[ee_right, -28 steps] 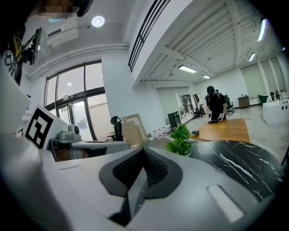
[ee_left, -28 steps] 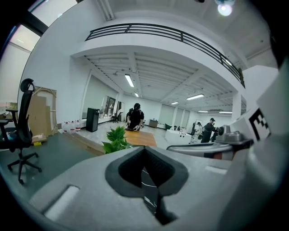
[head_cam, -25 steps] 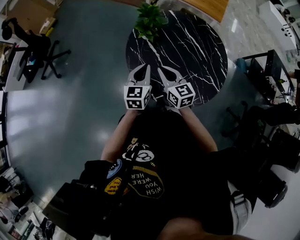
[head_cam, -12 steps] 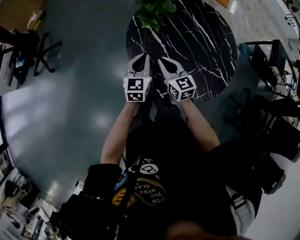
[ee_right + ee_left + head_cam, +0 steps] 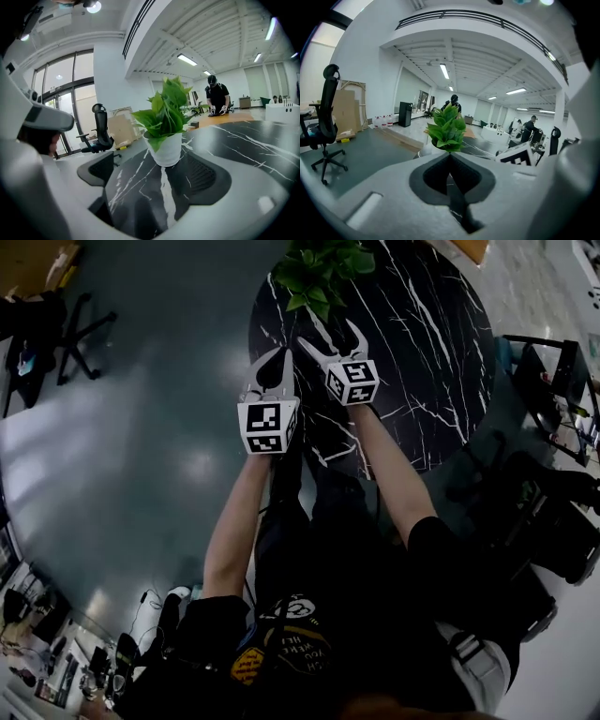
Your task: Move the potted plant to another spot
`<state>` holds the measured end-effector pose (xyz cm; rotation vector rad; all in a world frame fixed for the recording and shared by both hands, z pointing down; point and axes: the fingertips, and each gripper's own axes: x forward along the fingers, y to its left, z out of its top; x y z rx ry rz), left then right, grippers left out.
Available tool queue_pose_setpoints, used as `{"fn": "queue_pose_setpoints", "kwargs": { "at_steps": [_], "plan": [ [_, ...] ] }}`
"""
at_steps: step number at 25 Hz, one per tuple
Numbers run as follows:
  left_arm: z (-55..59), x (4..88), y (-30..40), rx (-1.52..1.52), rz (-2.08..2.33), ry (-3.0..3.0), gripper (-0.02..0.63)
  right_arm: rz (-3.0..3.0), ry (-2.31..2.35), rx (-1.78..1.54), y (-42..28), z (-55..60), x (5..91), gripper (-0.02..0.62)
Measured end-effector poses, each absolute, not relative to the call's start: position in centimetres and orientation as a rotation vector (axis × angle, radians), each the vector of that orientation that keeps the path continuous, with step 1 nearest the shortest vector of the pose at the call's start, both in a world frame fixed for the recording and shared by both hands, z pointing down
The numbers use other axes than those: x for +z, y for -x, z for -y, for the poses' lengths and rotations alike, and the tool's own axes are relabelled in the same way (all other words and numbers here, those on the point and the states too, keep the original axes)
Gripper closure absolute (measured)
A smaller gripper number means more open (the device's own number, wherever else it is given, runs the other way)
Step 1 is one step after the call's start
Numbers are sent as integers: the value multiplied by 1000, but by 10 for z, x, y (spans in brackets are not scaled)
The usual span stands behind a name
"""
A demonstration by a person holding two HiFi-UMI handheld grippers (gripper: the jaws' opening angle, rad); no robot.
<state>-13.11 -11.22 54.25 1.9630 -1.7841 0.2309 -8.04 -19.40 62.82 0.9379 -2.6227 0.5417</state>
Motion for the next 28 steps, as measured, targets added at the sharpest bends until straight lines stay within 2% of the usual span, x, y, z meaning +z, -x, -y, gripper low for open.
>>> {"fn": "queue_pose_setpoints", "kwargs": {
  "at_steps": [4, 9, 15, 16, 17, 28],
  "plan": [
    [129, 550, 145, 199, 1805, -1930, 601, 2578, -951, 442, 101, 236, 659, 40],
    [139, 554, 158, 156, 1816, -1898, 601, 2584, -946, 340, 127, 275, 670, 5],
    [145, 552, 167, 112, 1828, -1882, 601, 2594, -912, 280, 152, 296, 672, 11],
    [147, 552, 168, 112, 1831, -1880, 601, 2590, -930, 273, 152, 298, 673, 34],
    [147, 552, 170, 112, 1835, -1878, 601, 2586, -949, 262, 151, 300, 672, 115],
    [146, 550, 182, 94, 1853, -1862, 601, 2582, -940, 227, 157, 290, 672, 117]
  ]
}}
